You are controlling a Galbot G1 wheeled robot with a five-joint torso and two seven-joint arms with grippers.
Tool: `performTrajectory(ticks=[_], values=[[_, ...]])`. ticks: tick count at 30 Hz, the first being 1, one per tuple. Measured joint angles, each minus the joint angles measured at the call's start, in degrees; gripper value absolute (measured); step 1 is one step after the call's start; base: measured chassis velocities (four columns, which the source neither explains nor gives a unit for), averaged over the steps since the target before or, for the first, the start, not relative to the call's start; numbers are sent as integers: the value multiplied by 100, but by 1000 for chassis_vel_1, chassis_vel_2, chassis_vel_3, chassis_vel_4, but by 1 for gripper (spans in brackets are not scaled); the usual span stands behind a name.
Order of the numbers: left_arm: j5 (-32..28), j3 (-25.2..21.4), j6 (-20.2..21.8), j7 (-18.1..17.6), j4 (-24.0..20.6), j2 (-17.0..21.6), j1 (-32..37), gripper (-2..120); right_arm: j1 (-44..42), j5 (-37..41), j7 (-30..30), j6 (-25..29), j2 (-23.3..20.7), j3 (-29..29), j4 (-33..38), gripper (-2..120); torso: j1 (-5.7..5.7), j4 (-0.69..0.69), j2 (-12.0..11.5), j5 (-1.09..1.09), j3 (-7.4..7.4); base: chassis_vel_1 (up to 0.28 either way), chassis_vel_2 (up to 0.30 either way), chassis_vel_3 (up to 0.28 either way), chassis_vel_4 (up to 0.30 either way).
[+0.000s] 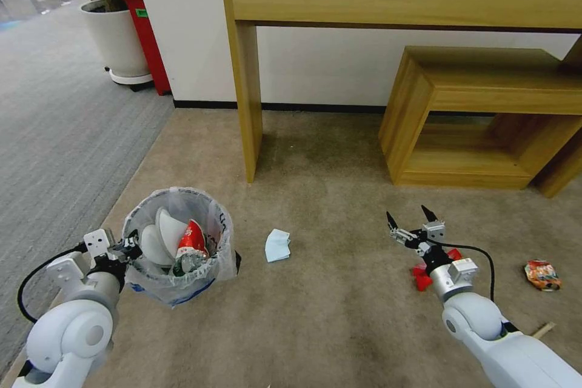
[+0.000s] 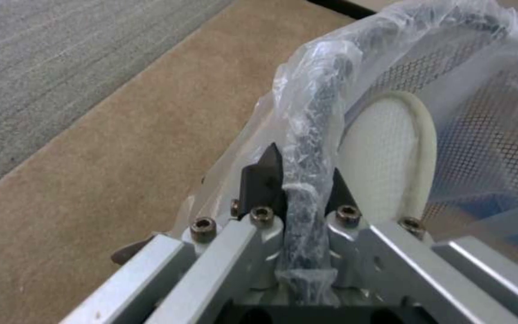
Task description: Pick up the trash bin and place the garbage on the floor into it.
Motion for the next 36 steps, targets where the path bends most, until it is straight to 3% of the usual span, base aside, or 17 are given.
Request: performTrajectory(ticks=[6,13,24,27,36], values=[[48,61,-8,4,29,-32,4,2,163,340,-85,-50,10,-274,18,100,0,-1,0,0,0,-13,8,6,-8],[97,65,-28,6,59,-61,52,2,596,1090,-124,-564,16,-851,1,100,0,0,0,0,0,0,0,0,0],[185,165,-73,5,181,-117,7,2,1912,2819,-75,-1489,184,-2369,-369,100,0,3,0,0,0,0,0,0,0],[185,215,-75,6,235,-99,-38,2,2110,2937,-94,-1610,261,-2550,-554,100,0,-3,0,-2,0,0,0,0,0],[204,214,-120,35,268,-104,-17,2,2529,3079,-46,-2054,643,-3031,-1156,100,0,0,0,-1,0,0,0,0,0]])
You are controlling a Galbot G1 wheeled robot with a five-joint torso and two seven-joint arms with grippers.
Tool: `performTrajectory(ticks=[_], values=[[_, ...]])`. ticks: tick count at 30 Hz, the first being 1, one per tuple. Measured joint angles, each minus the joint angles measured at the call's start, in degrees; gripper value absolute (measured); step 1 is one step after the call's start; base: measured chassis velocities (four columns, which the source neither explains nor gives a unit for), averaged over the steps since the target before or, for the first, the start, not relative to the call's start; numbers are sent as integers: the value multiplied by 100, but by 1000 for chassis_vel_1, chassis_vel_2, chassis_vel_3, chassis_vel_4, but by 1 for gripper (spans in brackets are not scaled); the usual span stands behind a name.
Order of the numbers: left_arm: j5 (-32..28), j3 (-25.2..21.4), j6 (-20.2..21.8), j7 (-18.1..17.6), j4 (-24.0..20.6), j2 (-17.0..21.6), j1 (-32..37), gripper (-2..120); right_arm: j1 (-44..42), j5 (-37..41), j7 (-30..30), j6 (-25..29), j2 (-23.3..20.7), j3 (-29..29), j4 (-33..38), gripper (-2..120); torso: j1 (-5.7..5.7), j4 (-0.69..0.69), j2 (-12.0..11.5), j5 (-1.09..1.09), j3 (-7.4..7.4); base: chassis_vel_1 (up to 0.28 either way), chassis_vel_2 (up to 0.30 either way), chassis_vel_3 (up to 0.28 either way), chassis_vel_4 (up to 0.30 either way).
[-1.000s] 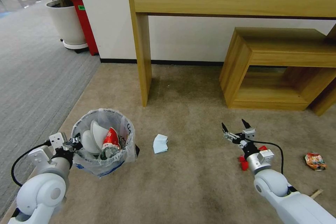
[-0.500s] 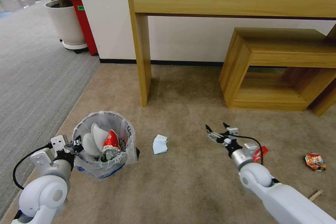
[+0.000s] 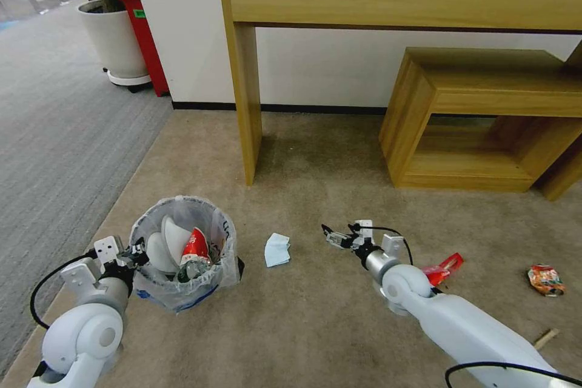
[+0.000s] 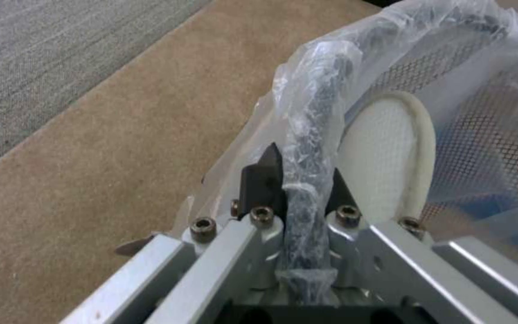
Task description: Pick up the trash bin and place the garbage on the floor into it.
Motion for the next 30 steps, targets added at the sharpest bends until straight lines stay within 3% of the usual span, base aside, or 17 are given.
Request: performTrajectory(ticks=[10,19,30], values=[[24,-9,-18,29,-15,-39,30,2,310,-53,-363,-129,596,-579,-929,100,0,0,0,-1,0,0,0,0,0],[32,-3,-46,52,-16,-61,23,2,500,-24,-517,-130,844,-870,-1279,100,0,-1,0,0,0,0,0,0,0],[62,-21,-119,100,-12,-113,59,2,818,-28,-901,-63,1604,-1237,-2006,100,0,0,0,0,0,0,0,0,0]])
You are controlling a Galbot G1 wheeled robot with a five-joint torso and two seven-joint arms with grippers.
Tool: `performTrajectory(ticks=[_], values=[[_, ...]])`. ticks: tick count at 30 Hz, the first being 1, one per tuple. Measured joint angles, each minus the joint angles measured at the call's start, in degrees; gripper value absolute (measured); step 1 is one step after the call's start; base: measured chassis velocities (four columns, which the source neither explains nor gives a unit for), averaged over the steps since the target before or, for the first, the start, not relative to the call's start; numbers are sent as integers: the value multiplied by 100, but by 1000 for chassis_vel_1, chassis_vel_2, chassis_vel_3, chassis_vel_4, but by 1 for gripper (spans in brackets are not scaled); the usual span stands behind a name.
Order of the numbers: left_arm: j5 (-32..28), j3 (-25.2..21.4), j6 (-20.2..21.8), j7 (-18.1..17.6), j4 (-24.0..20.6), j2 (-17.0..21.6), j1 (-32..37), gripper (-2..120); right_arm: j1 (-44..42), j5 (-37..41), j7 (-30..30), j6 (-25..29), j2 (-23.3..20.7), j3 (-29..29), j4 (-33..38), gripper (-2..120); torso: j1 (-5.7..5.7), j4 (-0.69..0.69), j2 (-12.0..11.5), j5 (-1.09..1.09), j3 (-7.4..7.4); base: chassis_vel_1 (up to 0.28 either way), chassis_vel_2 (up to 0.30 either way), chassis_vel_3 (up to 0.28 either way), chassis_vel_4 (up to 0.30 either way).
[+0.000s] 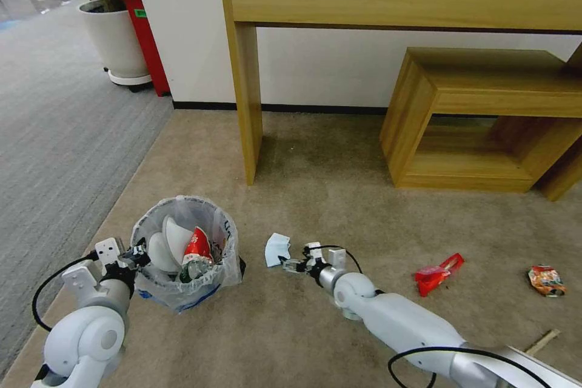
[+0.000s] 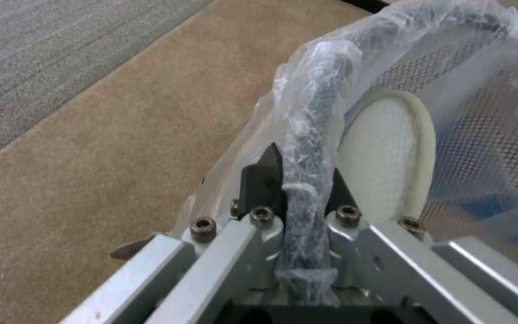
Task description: Pick up the trash bin and place the garbage on the floor into it.
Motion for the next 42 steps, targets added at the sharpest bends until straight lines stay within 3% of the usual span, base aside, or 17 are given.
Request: performTrajectory(ticks=[24,42], values=[[32,35,-41,42,-105,-35,40,2,279,-457,-172,440,640,57,-1307,100,0,-1,0,1,0,0,0,0,0],[15,26,-65,56,-374,-45,156,2,566,-903,-619,599,1273,59,-2416,100,0,-1,0,0,0,0,0,0,0]])
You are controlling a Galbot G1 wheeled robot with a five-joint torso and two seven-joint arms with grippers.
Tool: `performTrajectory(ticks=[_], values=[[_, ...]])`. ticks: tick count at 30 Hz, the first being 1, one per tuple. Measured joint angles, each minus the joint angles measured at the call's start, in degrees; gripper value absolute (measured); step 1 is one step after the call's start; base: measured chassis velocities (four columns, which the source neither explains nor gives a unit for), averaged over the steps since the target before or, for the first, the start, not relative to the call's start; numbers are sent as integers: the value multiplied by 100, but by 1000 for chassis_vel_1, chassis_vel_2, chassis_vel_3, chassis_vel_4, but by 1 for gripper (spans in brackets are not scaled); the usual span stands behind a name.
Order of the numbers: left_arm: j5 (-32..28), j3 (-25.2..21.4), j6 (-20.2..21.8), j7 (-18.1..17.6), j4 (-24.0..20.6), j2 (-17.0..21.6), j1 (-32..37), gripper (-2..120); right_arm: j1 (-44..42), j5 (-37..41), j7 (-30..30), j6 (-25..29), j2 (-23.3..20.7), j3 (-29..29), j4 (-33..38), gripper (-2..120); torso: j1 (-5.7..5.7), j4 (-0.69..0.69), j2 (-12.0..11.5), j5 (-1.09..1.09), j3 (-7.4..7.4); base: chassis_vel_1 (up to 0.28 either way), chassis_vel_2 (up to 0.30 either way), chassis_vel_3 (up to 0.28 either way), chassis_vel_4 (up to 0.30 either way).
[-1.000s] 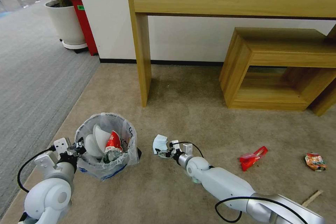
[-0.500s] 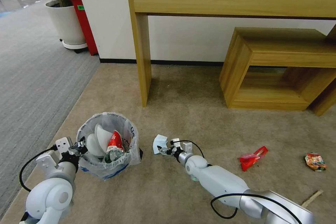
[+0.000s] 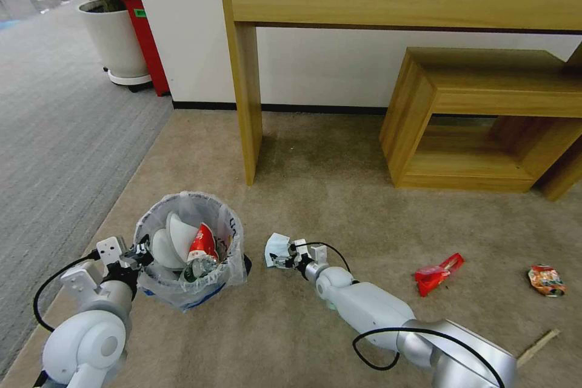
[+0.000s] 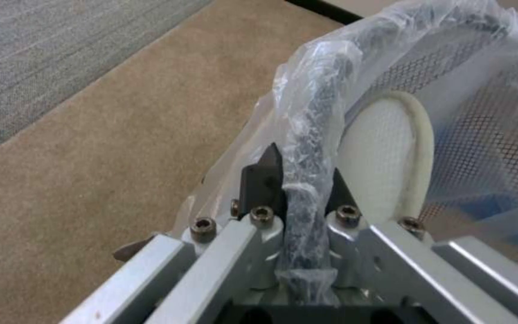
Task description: Pick up the trash bin and place the garbage on the floor into it.
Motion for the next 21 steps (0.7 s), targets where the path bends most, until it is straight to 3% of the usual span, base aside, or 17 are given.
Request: performTrajectory(ticks=[15,19,21], values=[[9,-91,-98,53,-201,-32,173,2,-8,-291,-123,50,270,-65,-251,99,0,0,0,0,0,0,0,0,0],[21,-92,-126,62,-201,-50,188,2,-31,-392,-154,91,265,-40,-273,89,0,0,0,0,-1,0,0,0,0],[49,-92,-153,73,-201,-71,201,2,-52,-462,-190,164,224,-31,-282,77,0,0,0,0,0,0,0,0,0]])
